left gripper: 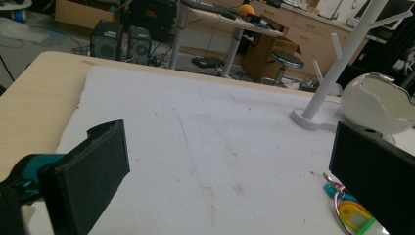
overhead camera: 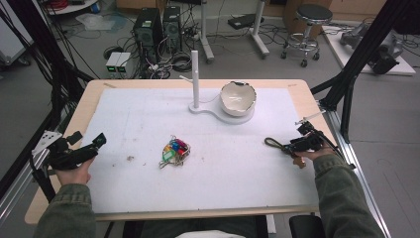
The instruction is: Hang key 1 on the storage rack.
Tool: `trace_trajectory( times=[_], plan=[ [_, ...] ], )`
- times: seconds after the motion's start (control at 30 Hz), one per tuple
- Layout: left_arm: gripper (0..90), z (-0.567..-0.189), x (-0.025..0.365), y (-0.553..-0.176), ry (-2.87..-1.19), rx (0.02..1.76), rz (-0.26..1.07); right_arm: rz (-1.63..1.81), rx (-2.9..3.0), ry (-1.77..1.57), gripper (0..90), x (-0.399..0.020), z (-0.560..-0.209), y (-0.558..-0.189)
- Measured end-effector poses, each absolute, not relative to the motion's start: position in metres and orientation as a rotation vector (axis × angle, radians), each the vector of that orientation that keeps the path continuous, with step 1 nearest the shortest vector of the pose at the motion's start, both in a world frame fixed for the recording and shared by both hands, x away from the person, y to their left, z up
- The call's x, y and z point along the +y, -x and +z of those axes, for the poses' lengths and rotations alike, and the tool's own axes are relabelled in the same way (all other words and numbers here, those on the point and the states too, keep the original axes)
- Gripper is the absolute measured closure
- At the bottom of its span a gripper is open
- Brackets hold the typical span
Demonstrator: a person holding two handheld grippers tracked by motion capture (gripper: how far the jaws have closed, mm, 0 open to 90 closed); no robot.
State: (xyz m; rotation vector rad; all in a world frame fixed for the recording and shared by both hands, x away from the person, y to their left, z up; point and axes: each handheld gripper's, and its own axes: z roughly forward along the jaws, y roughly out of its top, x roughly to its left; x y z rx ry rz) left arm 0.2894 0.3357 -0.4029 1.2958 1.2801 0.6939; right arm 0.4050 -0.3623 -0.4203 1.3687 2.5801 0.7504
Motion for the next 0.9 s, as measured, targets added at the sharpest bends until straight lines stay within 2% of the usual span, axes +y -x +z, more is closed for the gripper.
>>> trace_trajectory(
  times=[0.2,0.37,0.9],
  plan=[
    [1.7,-0.403,0.337,-0.289,-1.293,1.279,0.687,0.765,2.619,-1.347,68.4,-0.359,-0.42,-0.402],
    [1.7,-0.403,0.337,-0.289,-1.285,1.281,0.684,0.769,2.645,-1.344,75.8,-0.359,-0.42,-0.401],
    [1.7,-0.403,0.339,-0.286,-1.256,1.285,0.67,0.749,2.593,-1.362,78.7,-0.355,-0.414,-0.395]
  ],
)
